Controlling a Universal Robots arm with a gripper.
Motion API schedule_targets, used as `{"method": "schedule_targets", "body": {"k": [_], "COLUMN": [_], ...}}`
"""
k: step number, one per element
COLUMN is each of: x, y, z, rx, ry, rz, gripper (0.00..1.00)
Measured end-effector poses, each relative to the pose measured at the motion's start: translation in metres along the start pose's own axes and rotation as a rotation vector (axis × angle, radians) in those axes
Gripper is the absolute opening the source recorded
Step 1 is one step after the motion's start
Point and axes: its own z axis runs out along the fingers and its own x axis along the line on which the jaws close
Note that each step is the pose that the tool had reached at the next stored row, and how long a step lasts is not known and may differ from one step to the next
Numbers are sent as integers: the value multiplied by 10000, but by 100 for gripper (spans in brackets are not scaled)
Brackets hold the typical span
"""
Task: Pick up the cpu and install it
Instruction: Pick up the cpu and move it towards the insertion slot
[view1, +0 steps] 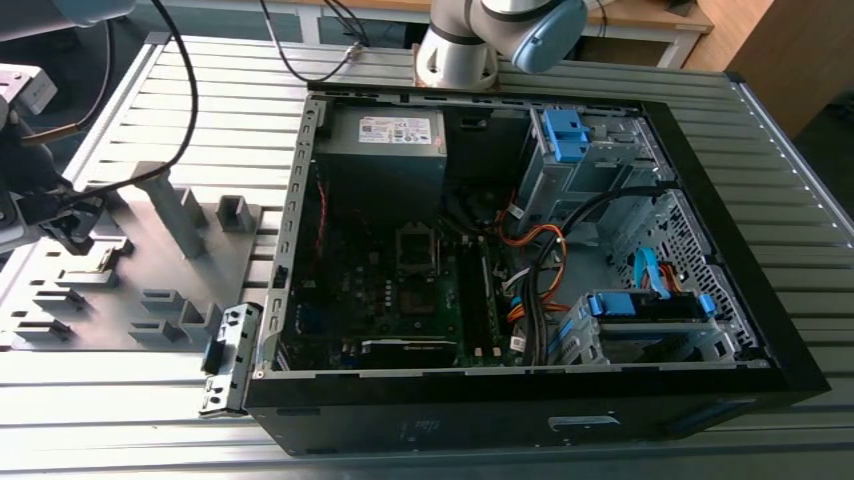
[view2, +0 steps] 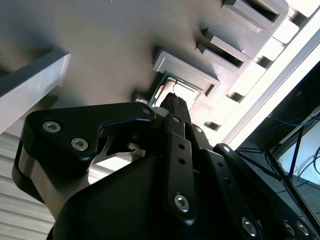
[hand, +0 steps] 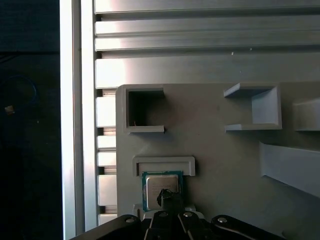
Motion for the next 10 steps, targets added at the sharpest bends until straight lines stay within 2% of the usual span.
{"method": "schedule_targets", "body": {"k": [10], "x": [0], "y": [0], "z": [7], "rx": [0], "ry": [0], "rz": [-9], "gripper": [11]}}
